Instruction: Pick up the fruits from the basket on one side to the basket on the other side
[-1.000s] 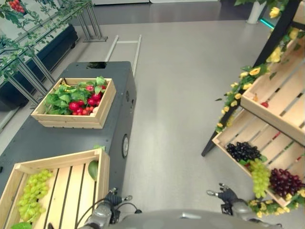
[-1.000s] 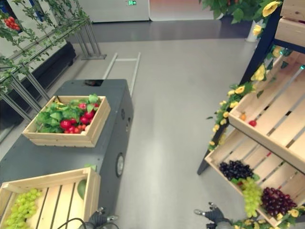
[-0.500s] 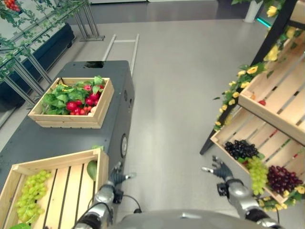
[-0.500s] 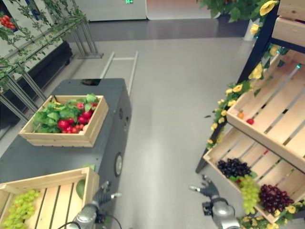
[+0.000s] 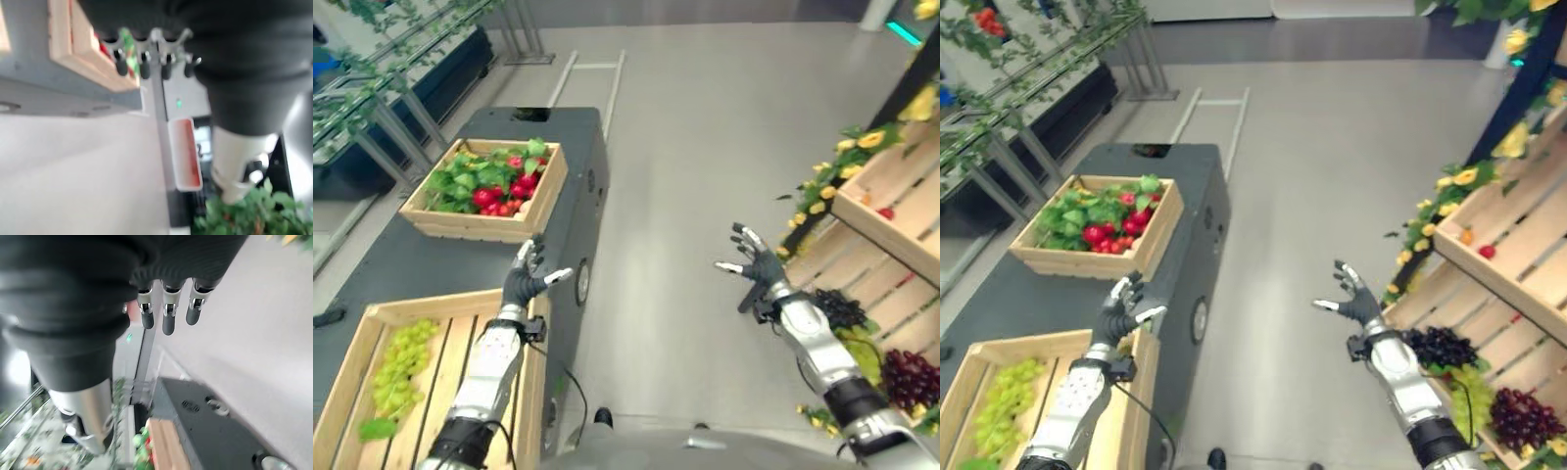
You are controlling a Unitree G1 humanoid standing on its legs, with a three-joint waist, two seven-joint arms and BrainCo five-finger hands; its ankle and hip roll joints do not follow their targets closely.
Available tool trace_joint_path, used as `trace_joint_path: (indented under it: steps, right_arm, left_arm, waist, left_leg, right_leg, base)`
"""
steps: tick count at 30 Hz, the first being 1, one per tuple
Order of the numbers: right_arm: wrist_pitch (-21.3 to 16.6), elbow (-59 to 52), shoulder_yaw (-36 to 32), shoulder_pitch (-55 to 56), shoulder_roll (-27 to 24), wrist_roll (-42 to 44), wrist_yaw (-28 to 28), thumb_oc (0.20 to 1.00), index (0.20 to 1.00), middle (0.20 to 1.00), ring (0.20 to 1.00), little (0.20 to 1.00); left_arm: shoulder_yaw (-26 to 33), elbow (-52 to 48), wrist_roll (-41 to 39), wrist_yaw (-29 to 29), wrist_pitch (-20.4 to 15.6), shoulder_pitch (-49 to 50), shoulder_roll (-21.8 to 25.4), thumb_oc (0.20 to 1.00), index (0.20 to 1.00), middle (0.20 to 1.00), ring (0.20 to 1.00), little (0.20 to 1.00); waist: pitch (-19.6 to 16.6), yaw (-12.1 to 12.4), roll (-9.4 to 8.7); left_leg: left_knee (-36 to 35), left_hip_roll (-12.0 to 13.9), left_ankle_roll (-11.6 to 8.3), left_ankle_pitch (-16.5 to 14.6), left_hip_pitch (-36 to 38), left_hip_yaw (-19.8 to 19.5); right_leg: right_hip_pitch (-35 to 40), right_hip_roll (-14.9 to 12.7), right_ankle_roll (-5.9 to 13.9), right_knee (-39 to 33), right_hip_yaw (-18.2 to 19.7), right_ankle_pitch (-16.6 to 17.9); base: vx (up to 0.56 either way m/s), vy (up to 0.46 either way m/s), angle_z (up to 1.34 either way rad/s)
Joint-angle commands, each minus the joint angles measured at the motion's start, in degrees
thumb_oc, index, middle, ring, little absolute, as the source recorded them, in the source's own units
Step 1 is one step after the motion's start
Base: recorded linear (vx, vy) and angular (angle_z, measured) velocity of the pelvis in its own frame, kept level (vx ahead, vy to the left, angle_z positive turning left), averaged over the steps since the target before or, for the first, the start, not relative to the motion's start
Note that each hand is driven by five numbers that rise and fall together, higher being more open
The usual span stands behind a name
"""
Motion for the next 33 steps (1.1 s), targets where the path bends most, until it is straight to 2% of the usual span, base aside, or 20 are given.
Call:
trace_joint_path:
  steps: [1,2,4,5,7,8,10,12,18,21,23,24,26,27,28,29,30,31,32,33]
  right_arm:
    - [-4.17,-3.93,-1.33,-6.22,0.1,1.88,-1.28,1.0,1.0,1.0,1.0,1.0]
    - [-4.8,-3.14,-1.71,-6.72,0.74,1.99,-2.84,1.0,1.0,1.0,1.0,1.0]
    - [-5.12,-3.43,-2.64,-6.62,0.63,1.28,-3.83,1.0,1.0,1.0,1.0,1.0]
    - [-5.39,-4.44,-3.74,-6.33,0.03,0.53,-4.42,1.0,1.0,1.0,1.0,1.0]
    - [-5.27,-6.38,-4.98,-6.14,-0.85,-0.62,-4.89,1.0,1.0,1.0,1.0,1.0]
    - [-5.17,-7.31,-5.45,-6.12,-0.91,-0.83,-5.25,1.0,1.0,1.0,1.0,1.0]
    - [-5.16,-7.63,-5.65,-5.9,-0.92,-1.28,-5.33,1.0,1.0,1.0,1.0,1.0]
    - [-5.3,-8.96,-6.9,-4.3,-0.67,-2.55,-4.23,1.0,1.0,1.0,1.0,1.0]
    - [-5.47,-8.95,-7.59,-4.06,0.59,-4.17,-4.98,1.0,1.0,1.0,1.0,1.0]
    - [-5.46,-10.98,-9.56,-2.62,1.73,-4.79,-5.86,1.0,1.0,1.0,1.0,1.0]
    - [-5.47,-11.6,-9.47,-2.41,2.92,-5.11,-6.13,1.0,1.0,1.0,1.0,1.0]
    - [-5.47,-12.24,-9.4,-2.54,3.11,-5.52,-6.18,1.0,1.0,1.0,1.0,1.0]
    - [-5.56,-14.02,-9.64,-2.1,3.47,-6.04,-6.0,1.0,1.0,1.0,1.0,1.0]
    - [-5.67,-14.18,-9.68,-1.92,3.19,-6.42,-5.85,1.0,1.0,1.0,1.0,1.0]
    - [-5.79,-14.31,-9.61,-1.78,2.91,-6.4,-5.72,1.0,1.0,1.0,1.0,1.0]
    - [-5.79,-14.31,-9.6,-1.83,2.87,-6.39,-5.72,1.0,1.0,1.0,1.0,1.0]
    - [-6.03,-14.68,-9.64,-1.76,2.52,-6.05,-5.42,1.0,1.0,1.0,1.0,1.0]
    - [-6.58,-15.6,-9.94,-1.98,1.71,-5.52,-5.55,1.0,1.0,1.0,1.0,1.0]
    - [-6.73,-15.93,-9.56,-3.65,1.28,-4.98,-5.71,1.0,1.0,1.0,1.0,1.0]
    - [-6.73,-15.89,-9.57,-3.78,1.26,-4.95,-5.71,1.0,1.0,1.0,1.0,1.0]
  left_arm:
    - [3.71,-5.06,-0.71,1.72,-3.86,-3.04,3.97,1.0,1.0,1.0,1.0,1.0]
    - [4.61,-5.09,-0.31,2.37,-4.2,-3.76,4.27,1.0,1.0,1.0,1.0,1.0]
    - [4.88,-5.51,0.64,2.79,-3.94,-5.0,4.52,1.0,1.0,1.0,1.0,1.0]
    - [5.5,-6.21,2.57,3.28,-3.76,-5.9,5.17,1.0,1.0,1.0,1.0,1.0]
    - [5.43,-6.14,4.8,3.91,-3.49,-7.72,5.33,1.0,1.0,1.0,1.0,1.0]
    - [5.43,-5.46,6.14,4.63,-3.55,-9.1,5.59,1.0,1.0,1.0,1.0,1.0]
    - [5.33,-5.19,7.14,4.95,-3.67,-9.84,5.72,1.0,1.0,1.0,1.0,1.0]
    - [6.48,-4.95,12.11,6.18,-3.32,-9.4,6.72,1.0,1.0,1.0,1.0,1.0]
    - [6.95,-6.2,11.98,5.49,-3.55,-10.1,8.34,1.0,1.0,1.0,1.0,1.0]
    - [2.88,-11.2,8.99,2.19,-4.1,-12.31,8.87,1.0,1.0,1.0,1.0,1.0]
    - [-0.16,-10.81,9.02,2.53,-3.88,-14.2,7.65,1.0,1.0,1.0,1.0,1.0]
    - [-0.97,-10.85,9.23,2.76,-3.81,-14.61,7.4,1.0,1.0,1.0,1.0,1.0]
    - [-1.35,-12.22,10.66,3.12,-3.52,-14.7,7.29,1.0,1.0,1.0,1.0,1.0]
    - [-1.5,-12.84,10.77,3.02,-3.63,-14.72,7.66,1.0,1.0,1.0,1.0,1.0]
    - [-1.54,-12.63,10.67,3.05,-3.65,-14.94,7.8,1.0,1.0,1.0,1.0,1.0]
    - [-1.51,-12.6,10.66,3.05,-3.68,-14.99,7.77,1.0,1.0,1.0,1.0,1.0]
    - [-1.26,-12.75,10.52,3.04,-3.75,-15.39,8.04,1.0,1.0,1.0,1.0,1.0]
    - [-0.86,-12.91,11.31,3.28,-3.74,-16.74,8.97,1.0,1.0,1.0,1.0,1.0]
    - [-0.87,-11.54,12.66,4.58,-3.64,-18.47,9.5,1.0,1.0,1.0,1.0,1.0]
    - [-0.91,-11.41,12.73,4.67,-3.68,-18.64,9.48,1.0,1.0,1.0,1.0,1.0]
  waist:
    - [1.4,2.58,-3.01]
    - [1.86,4.83,-2.35]
    - [2.33,5.15,-1.99]
    - [2.8,5.28,-1.81]
    - [3.1,3.86,-1.87]
    - [2.97,3.57,-1.84]
    - [2.68,3.53,-1.74]
    - [1.79,4.57,-2.24]
    - [-0.46,5.84,-6.18]
    - [-0.53,5.51,-8.07]
    - [0.67,4.32,-8.08]
    - [1.34,3.65,-7.59]
    - [2.31,2.51,-6.29]
    - [2.64,1.57,-5.9]
    - [2.77,0.55,-5.55]
    - [2.64,0.66,-5.37]
    - [3.2,-0.23,-5.3]
    - [4.52,-1.19,-6.03]
    - [5.61,-1.88,-5.87]
    - [5.63,-2.02,-5.82]
  left_leg:
    - [3.43,0.34,-2.08,-0.9,-3.53,-3.76]
    - [2.69,-0.43,-2.92,0.65,-5.39,-7.5]
    - [3.24,-1.06,-3.38,1.75,-8.11,-9.67]
    - [4.07,0.04,-4.02,2.02,-9.4,-7.39]
    - [5.89,3.05,-3.85,1.88,-10.1,-0.02]
    - [6.27,4.45,-3.5,2.02,-10.15,3.25]
    - [6.19,5.09,-3.47,2.0,-9.91,5.06]
    - [5.83,3.74,-2.67,0.65,-8.53,5.25]
    - [6.36,0.22,0.12,-1.76,-8.5,5.71]
    - [6.18,-3.17,3.37,-3.77,-7.89,5.46]
    - [5.48,-4.88,5.2,-4.76,-5.74,5.1]
    - [4.77,-5.11,5.94,-4.72,-4.81,4.62]
    - [3.14,-4.8,6.88,-4.78,-2.99,3.61]
    - [2.44,-4.86,6.93,-4.97,-2.11,2.32]
    - [1.69,-4.8,6.69,-4.8,-1.61,1.34]
    - [1.57,-4.51,6.57,-4.57,-1.78,1.45]
    - [1.38,-4.75,6.31,-4.65,-1.43,0.48]
    - [1.32,-5.99,5.78,-5.0,-1.67,-1.32]
    - [2.05,-6.08,5.24,-5.66,-2.19,-2.51]
    - [2.27,-6.07,5.23,-5.76,-2.39,-2.66]
  right_leg:
    - [-2.17,-3.93,2.85,3.33,-2.64,-1.95]
    - [-1.66,-4.31,2.52,3.1,-6.77,-2.43]
    - [-1.84,-4.98,2.49,3.66,-10.49,-2.31]
    - [-1.3,-5.62,2.51,3.81,-12.78,-2.65]
    - [-1.32,-6.85,2.77,4.34,-15.09,-2.46]
    - [-1.32,-7.31,3.08,4.25,-15.58,-1.99]
    - [-0.86,-7.58,3.35,4.04,-15.97,-1.84]
    - [1.14,-9.01,4.31,4.1,-16.57,-1.33]
    - [1.77,-12.6,5.83,6.23,-17.15,-1.32]
    - [-3.52,-16.99,7.62,17.87,-13.84,1.75]
    - [-6.91,-20.06,9.15,25.94,-10.16,8.33]
    - [-8.51,-20.17,9.09,28.48,-9.18,10.5]
    - [-12.48,-17.8,8.8,33.02,-4.43,9.01]
    - [-14.64,-14.82,8.12,33.24,-0.91,5.56]
    - [-16.54,-11.06,6.92,30.7,2.43,1.2]
    - [-16.7,-10.74,6.68,30.4,2.42,1.52]
    - [-17.78,-7.68,5.81,26.76,5.01,-1.39]
    - [-19.49,-5.78,5.5,18.34,8.16,-0.9]
    - [-21.01,-5.63,6.08,13.72,9.1,1.62]
    - [-20.92,-5.63,6.09,13.48,8.94,1.75]
  base:
    - [-0.16,-0.134,0.72]
    - [-0.08,-0.108,0.69]
    - [-0.11,-0.056,1.55]
    - [-0.09,0.07,1.95]
    - [-0.02,0.147,1.4]
    - [0.02,0.117,1.01]
    - [0.07,0.104,0.94]
    - [0.17,0.161,0.8]
    - [0.11,0.112,0.1]
    - [0.14,0.263,0.0]
    - [0.08,0.264,-0.06]
    - [0.06,0.235,0.07]
    - [0.09,0.136,0.12]
    - [0.17,0.061,-0.01]
    - [0.12,0.019,-0.15]
    - [0.12,-0.004,-0.1]
    - [0.1,-0.09,-0.05]
    - [0.15,-0.168,0.26]
    - [0.09,-0.161,0.52]
    - [0.11,-0.135,0.79]
